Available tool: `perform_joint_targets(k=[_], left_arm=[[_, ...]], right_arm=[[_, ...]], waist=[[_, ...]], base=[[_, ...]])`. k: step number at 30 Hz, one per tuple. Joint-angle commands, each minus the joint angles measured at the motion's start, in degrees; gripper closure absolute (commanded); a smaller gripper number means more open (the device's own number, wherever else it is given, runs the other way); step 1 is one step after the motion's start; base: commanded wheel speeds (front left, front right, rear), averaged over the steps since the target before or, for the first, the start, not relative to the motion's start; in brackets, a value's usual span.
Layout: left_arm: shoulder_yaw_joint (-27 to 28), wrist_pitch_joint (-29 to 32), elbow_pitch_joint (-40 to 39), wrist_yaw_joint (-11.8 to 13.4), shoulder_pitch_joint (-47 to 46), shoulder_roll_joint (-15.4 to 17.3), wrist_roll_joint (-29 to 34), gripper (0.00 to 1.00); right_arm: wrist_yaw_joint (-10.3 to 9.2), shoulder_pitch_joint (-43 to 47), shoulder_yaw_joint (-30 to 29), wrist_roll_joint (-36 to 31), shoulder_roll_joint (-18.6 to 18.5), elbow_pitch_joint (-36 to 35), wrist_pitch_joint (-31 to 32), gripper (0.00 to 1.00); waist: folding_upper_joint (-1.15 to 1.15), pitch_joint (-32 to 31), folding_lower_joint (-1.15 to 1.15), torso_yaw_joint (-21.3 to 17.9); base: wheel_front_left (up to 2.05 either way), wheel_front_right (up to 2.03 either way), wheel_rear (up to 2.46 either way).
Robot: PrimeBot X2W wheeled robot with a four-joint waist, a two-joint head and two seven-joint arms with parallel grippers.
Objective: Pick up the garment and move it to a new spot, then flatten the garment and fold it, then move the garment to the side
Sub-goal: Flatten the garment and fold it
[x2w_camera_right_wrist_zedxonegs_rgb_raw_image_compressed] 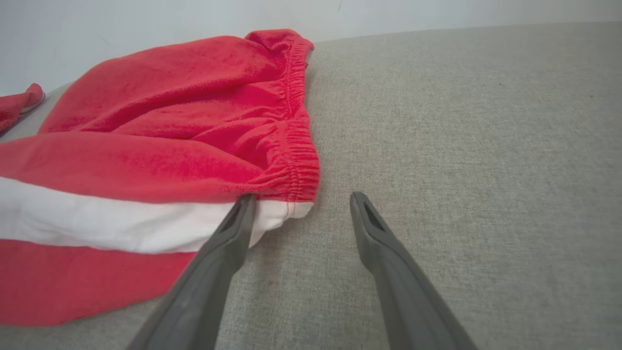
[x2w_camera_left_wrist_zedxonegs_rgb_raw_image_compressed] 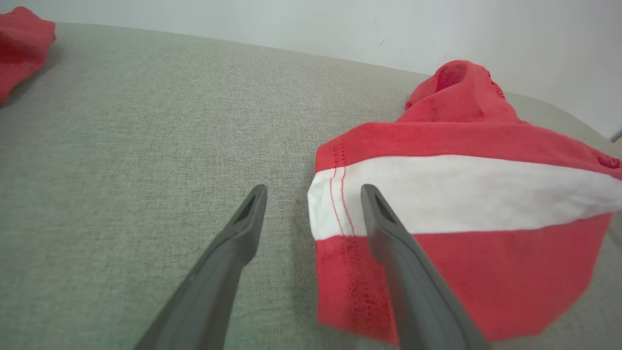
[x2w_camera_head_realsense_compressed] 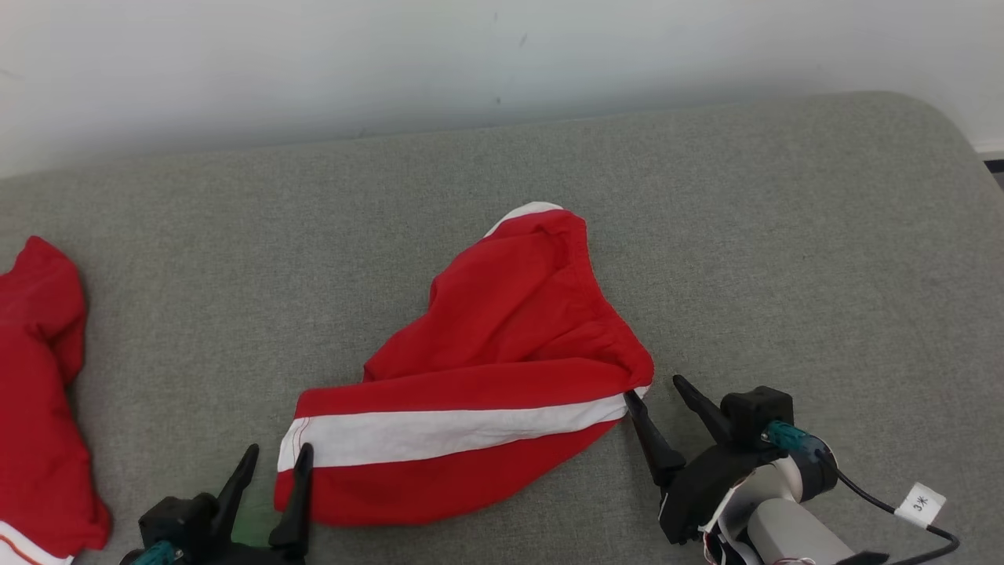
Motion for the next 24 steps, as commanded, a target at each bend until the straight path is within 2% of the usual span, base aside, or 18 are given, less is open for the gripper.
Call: perform_joint_targets(k=[1,10,11,12,13,24], left_arm=[[-0.34,-0.17,1.89,-0.08,-1.05,0.2,-0.58,0.0],[-4.71,-0.15,8.58,-0.16,-6.33,0.54,-4.36,0.0],[-5.43,-0.15,9.54,-0.16,-6.7,0.75,-4.91,0.14],[-5.94,-0.15,9.78,-0.16,-7.31,1.0,-5.45,1.0],[-6.14,-0.15,9.79,-0.16,-7.76,1.22,-5.9,1.0],[-6.65,-0.16,6.38,-0.18,-4.85,1.39,-6.54,1.0]], right_arm=[[0.03,-1.53,1.56,1.06,-0.03,1.59,-0.46,0.0],[0.03,-8.34,9.73,7.21,0.17,8.13,-1.21,0.0],[0.03,-8.97,10.43,7.84,0.29,8.71,-1.48,0.52],[0.03,-9.62,11.14,8.23,0.43,8.99,-1.72,0.96],[0.03,-10.14,11.77,8.74,0.53,9.31,-2.06,1.0],[0.03,-9.82,13.75,12.02,-1.1,9.23,-3.55,1.0]], waist=[[-0.01,1.45,-0.01,-0.52],[-0.01,3.68,-0.01,0.34],[-0.01,3.81,-0.01,0.43],[-0.01,3.94,-0.01,0.55],[-0.01,4.01,-0.01,0.66],[-0.01,1.79,-0.01,1.51]], base=[[0.0,0.0,0.0],[0.0,0.0,0.0],[0.0,0.0,0.0],[0.0,0.0,0.0],[0.0,0.0,0.0],[0.0,0.0,0.0]])
